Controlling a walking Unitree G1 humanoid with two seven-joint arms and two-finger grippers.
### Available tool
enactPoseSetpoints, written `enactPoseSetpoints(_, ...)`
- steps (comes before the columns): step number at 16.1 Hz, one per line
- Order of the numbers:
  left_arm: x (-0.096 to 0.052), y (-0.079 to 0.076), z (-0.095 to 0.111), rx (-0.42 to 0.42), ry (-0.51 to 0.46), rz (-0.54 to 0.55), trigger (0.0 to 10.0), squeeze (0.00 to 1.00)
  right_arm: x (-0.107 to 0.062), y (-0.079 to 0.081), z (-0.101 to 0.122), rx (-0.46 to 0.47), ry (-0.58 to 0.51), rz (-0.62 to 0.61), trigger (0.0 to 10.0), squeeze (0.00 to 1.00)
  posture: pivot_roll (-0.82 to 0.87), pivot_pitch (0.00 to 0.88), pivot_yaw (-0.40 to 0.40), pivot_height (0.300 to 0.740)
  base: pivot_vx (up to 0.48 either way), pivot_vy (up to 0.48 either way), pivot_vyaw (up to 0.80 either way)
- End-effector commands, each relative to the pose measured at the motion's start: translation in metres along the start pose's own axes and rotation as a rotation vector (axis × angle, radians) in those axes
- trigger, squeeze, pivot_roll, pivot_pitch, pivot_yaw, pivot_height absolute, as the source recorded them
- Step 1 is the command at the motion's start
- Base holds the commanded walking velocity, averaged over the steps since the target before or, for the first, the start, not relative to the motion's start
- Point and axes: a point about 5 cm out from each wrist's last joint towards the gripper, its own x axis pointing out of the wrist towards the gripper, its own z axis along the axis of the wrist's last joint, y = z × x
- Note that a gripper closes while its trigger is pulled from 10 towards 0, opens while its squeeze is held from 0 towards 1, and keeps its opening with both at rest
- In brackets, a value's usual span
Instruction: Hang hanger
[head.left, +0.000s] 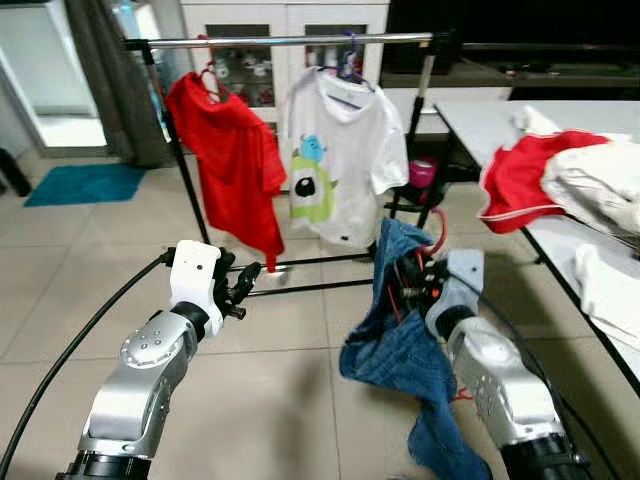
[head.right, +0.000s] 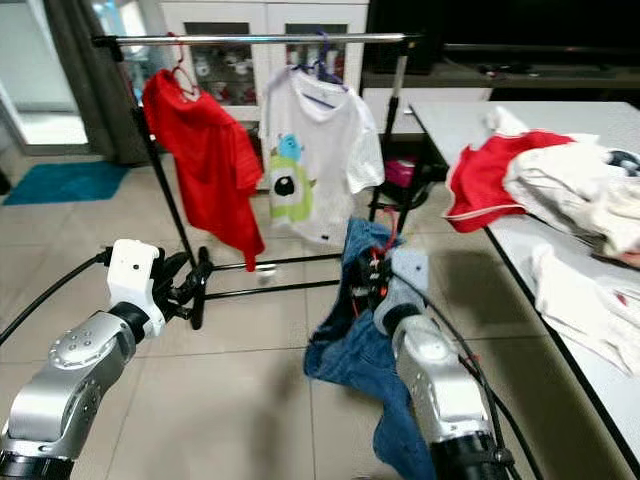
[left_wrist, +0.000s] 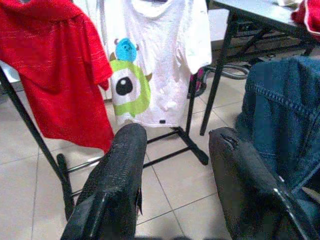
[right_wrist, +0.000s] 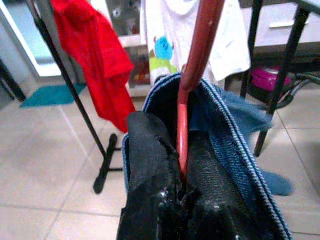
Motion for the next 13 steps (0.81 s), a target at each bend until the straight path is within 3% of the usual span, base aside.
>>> enactPoseSetpoints(1,-0.0006,0.0012,0.0035,-0.008,-0.006,-0.008,10.0,0.00,0.0045,0.0013,0.0114,0.012,-0.040,0.010,10.0,0.00,-0.11,0.000,0.025,0.740,0.277,0.000,0.00)
enactPoseSetpoints(3,-0.0006,0.0009,0.0044,-0.006,-0.009,-0.009,10.0,0.00,0.0046,-0.0004,0.0122,0.067,-0.047,-0.005,10.0,0.00,-0.10,0.000,0.020,0.740,0.302,0.000,0.00)
enactPoseSetpoints(13,0.0029,0.0024,0.0091,-0.008,-0.014,-0.022,10.0,0.00,0.0032,0.0061,0.0105,0.054,-0.039,0.034,10.0,0.00,-0.11,0.000,0.034,0.740,0.364,0.000,-0.09)
